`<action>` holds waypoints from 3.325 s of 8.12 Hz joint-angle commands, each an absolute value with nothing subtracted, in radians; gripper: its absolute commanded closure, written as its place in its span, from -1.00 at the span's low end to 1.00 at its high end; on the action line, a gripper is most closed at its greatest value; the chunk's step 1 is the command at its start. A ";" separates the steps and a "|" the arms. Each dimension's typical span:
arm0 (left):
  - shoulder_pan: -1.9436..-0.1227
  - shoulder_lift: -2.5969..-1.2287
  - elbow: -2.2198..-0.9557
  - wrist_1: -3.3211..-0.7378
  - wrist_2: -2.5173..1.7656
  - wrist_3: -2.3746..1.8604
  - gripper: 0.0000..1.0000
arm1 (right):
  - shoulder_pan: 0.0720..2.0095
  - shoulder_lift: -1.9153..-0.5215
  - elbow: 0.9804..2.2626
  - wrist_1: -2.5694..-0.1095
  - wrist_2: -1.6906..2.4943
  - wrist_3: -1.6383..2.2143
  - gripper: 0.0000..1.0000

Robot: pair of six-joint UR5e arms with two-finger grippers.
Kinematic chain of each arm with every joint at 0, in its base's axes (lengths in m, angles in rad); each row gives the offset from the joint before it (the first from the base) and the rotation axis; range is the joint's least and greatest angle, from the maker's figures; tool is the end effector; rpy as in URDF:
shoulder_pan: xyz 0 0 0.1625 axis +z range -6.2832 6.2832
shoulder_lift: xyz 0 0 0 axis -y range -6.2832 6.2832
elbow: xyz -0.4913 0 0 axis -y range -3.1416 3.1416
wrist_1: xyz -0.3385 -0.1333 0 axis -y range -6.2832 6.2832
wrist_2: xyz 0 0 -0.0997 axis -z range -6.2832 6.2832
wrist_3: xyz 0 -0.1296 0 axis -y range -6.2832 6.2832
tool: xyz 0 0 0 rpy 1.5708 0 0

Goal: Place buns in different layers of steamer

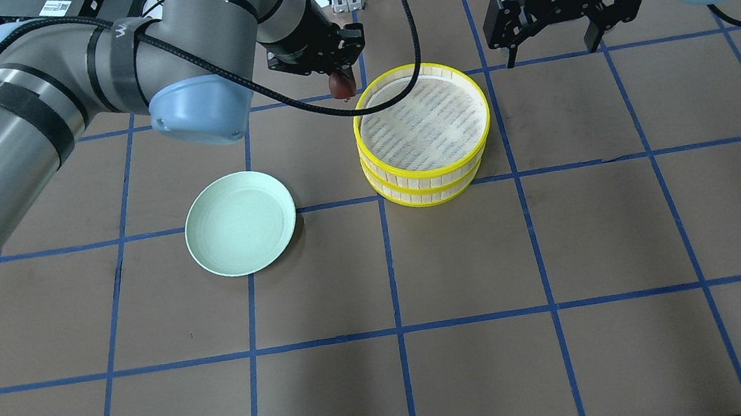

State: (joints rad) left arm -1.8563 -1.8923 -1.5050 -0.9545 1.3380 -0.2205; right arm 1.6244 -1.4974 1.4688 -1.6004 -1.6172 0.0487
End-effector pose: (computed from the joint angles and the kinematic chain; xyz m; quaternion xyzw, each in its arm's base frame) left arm -0.3314 -0.5494 0.4602 -0.0526 -0.9759 0.1438 0.1552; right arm 0.1529 -0.4739 0.5387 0.0018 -0.9993 0.0302 0.0217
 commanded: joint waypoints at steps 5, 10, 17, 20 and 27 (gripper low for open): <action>-1.890 -2.063 -1.513 -0.795 1.227 -0.227 -0.63 | 1.623 -1.497 1.473 -1.603 -1.620 0.028 -1.00; -1.890 -2.049 -1.513 -0.801 1.227 -0.305 -1.00 | 1.623 -1.499 1.477 -1.605 -1.618 0.029 -1.00; -1.835 -1.936 -1.502 -1.019 1.434 -0.174 -1.00 | 1.624 -1.500 1.479 -1.605 -1.606 0.032 -1.00; -1.671 -1.791 -1.512 -1.239 1.450 -0.156 -1.00 | 1.624 -1.502 1.479 -1.606 -1.601 0.032 -1.00; -1.628 -1.615 -1.522 -1.551 1.631 -0.155 -1.00 | 1.624 -1.500 1.479 -1.606 -1.603 0.032 -1.00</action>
State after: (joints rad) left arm -1.6352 -1.6441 -1.5165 -1.5273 1.6310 -0.1555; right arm 1.6245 -1.4995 1.4788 -1.6058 -1.6059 0.0322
